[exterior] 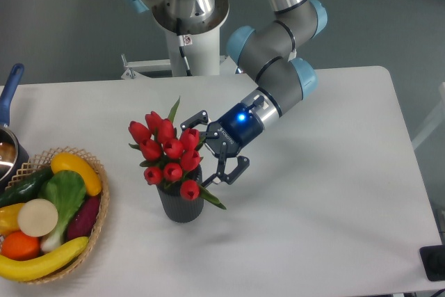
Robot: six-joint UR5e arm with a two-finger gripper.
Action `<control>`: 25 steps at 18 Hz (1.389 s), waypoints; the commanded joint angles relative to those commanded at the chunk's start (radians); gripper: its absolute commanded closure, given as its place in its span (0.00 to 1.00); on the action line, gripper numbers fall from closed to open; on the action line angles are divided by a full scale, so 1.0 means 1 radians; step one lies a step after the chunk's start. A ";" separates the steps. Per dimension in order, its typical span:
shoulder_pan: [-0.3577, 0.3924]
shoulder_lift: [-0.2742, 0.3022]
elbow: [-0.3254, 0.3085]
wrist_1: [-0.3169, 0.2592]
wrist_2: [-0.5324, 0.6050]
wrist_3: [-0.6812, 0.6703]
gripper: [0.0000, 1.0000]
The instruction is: Insert the flowers into the vase
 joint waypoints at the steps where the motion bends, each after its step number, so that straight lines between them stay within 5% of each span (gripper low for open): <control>1: 0.006 0.017 -0.005 0.000 0.020 -0.002 0.00; 10: 0.210 0.189 -0.041 -0.006 0.152 0.001 0.00; 13: 0.299 0.227 -0.011 -0.006 0.241 0.003 0.00; 18: 0.338 0.273 0.110 -0.011 0.457 0.014 0.00; 22: 0.339 0.302 0.179 -0.086 0.597 0.024 0.00; 25: 0.344 0.325 0.198 -0.170 0.729 0.171 0.00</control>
